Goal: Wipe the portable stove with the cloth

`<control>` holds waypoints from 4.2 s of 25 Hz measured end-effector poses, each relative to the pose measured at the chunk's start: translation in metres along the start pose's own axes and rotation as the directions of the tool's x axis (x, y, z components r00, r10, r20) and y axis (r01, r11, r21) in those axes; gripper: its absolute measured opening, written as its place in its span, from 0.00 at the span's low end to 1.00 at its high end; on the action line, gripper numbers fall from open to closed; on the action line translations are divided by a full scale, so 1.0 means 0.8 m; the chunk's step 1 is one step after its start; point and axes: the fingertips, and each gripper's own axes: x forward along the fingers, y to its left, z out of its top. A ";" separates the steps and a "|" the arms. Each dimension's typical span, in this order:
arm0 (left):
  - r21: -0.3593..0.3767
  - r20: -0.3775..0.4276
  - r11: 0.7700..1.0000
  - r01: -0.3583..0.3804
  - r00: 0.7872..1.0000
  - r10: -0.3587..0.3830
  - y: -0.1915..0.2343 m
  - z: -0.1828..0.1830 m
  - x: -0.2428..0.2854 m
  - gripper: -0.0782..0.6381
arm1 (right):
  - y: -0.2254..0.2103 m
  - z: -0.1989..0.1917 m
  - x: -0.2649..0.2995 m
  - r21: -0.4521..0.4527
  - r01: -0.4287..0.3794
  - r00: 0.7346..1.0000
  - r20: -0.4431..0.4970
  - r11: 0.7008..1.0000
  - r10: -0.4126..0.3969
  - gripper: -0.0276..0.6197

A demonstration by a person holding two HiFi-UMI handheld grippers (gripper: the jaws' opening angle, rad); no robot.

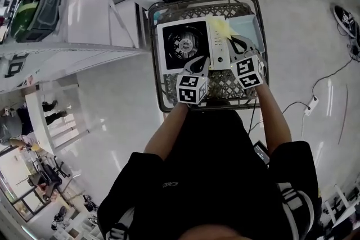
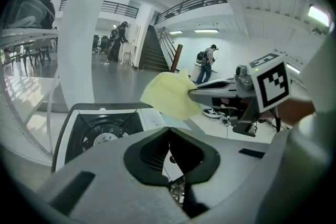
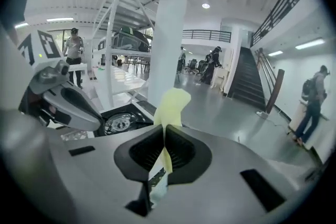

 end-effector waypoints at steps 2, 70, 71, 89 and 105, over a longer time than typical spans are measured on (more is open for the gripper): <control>0.004 0.005 1.000 -0.005 1.000 0.005 -0.001 0.012 0.007 0.13 | -0.025 0.007 0.017 -0.032 0.024 1.000 -0.001 0.999 -0.024 0.06; -0.043 -0.032 0.998 -0.041 0.999 0.040 -0.012 -0.071 -0.049 0.13 | 0.124 -0.194 0.010 0.091 -0.113 0.942 -0.308 0.989 0.136 0.06; -0.044 -0.030 0.998 -0.038 0.999 0.037 -0.013 -0.073 -0.051 0.13 | 0.128 -0.196 0.007 0.090 -0.112 0.940 -0.314 0.990 0.135 0.06; -0.069 0.083 0.995 -0.068 0.994 0.073 -0.011 -0.077 -0.144 0.13 | 0.144 -0.105 -0.075 0.102 0.056 0.993 -0.108 0.993 -0.045 0.06; -0.059 0.344 0.996 -0.062 0.936 0.078 -0.060 -0.028 -0.258 0.13 | 0.261 0.021 -0.232 0.062 0.054 0.976 0.206 0.997 -0.066 0.06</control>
